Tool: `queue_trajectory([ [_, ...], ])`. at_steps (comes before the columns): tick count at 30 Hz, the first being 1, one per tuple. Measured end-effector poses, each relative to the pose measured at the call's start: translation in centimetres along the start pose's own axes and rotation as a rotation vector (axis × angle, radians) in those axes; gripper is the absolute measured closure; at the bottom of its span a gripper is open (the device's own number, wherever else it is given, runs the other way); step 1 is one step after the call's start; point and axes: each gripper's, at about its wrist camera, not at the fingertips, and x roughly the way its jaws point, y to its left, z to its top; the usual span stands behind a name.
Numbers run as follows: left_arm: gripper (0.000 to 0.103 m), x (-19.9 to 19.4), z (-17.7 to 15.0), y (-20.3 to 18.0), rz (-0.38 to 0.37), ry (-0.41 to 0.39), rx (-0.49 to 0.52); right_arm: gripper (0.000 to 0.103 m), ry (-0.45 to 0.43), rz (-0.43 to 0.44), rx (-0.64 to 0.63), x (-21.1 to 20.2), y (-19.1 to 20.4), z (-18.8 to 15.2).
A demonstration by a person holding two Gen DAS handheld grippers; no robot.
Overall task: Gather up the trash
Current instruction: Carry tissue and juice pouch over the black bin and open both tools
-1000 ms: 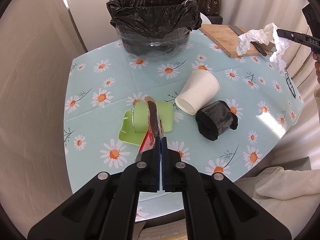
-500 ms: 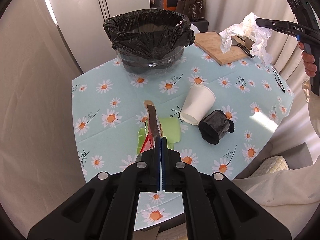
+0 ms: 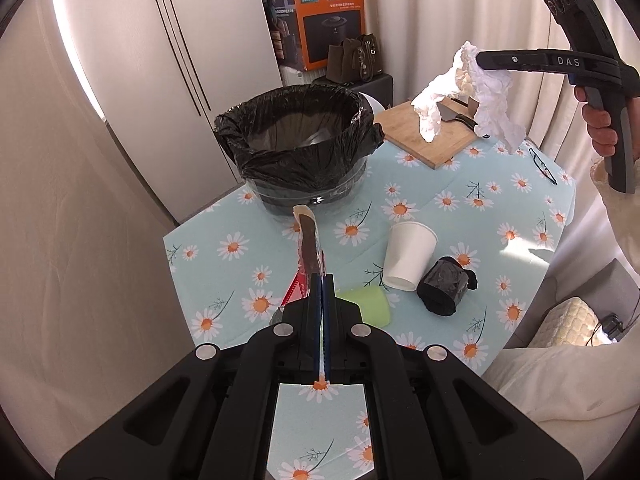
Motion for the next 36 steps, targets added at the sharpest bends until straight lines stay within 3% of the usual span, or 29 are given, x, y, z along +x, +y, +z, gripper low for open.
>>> queue_trajectory([
  [5, 0.102, -0.1, 1.9, 0.9, -0.006, -0.024, 0.032, 0.094, -0.011, 0.002, -0.045, 0.7, 1.9, 1.9],
  [13, 0.102, -0.2, 6.7, 3.0, 0.023, -0.075, 0.059, 0.094, -0.037, 0.078, -0.126, 3.1, 3.1, 6.4],
  [21, 0.102, 2.1, 12.9, 5.8, 0.019, -0.087, 0.107, 0.094, -0.085, 0.106, -0.168, 5.4, 2.1, 10.9],
  [29, 0.101, 7.1, 18.3, 7.2, -0.055, -0.082, 0.13, 0.094, -0.054, 0.12, -0.179, 10.3, -0.1, 13.9],
  [31, 0.087, 8.6, 19.0, 7.7, -0.067, -0.111, 0.102, 0.091, -0.04, 0.146, -0.16, 12.0, -1.1, 14.2],
  [32, 0.049, 9.3, 19.1, 7.9, -0.076, -0.127, 0.081, 0.085, -0.034, 0.155, -0.152, 12.9, -1.6, 14.1],
  [33, 0.004, 9.9, 19.0, 8.2, -0.052, -0.152, 0.053, 0.074, -0.022, 0.152, -0.142, 13.9, -2.0, 14.0],
  [34, 0.01, 10.3, 18.7, 8.4, -0.034, -0.177, 0.021, 0.046, -0.007, 0.131, -0.133, 14.9, -2.4, 13.7],
  [35, 0.005, 10.8, 18.3, 8.5, -0.057, -0.188, 0.0, 0.031, 0.002, 0.11, -0.128, 15.7, -2.7, 13.4],
  [36, 0.005, 11.2, 17.7, 8.7, -0.079, -0.194, -0.023, 0.031, 0.006, 0.104, -0.128, 16.3, -3.0, 12.9],
])
